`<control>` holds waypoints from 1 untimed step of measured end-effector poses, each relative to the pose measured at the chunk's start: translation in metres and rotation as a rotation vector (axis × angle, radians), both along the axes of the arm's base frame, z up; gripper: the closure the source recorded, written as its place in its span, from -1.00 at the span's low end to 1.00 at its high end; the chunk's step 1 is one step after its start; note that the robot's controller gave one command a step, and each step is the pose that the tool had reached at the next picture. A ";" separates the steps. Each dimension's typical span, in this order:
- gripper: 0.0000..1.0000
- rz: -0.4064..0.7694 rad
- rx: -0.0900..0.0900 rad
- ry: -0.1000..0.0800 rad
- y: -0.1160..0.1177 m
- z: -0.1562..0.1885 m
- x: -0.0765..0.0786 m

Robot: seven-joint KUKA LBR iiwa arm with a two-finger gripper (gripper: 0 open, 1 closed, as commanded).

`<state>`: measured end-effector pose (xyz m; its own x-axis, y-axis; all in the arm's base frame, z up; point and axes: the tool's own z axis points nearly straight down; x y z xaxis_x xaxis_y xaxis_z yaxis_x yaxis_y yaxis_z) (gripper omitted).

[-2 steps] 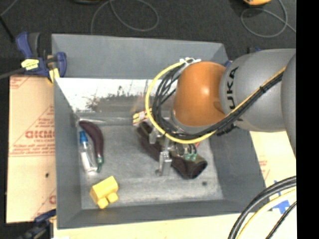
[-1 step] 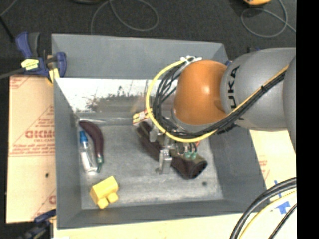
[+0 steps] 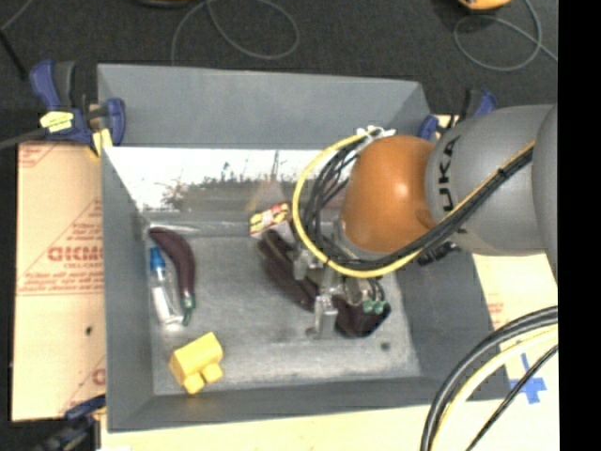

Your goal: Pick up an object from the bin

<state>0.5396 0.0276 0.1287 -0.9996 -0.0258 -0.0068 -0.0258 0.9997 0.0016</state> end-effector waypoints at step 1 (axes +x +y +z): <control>-1.00 -0.030 -0.001 0.007 -0.038 -0.027 0.006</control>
Offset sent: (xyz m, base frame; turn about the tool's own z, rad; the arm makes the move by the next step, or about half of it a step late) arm 0.0020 -0.0673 -0.0460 0.3227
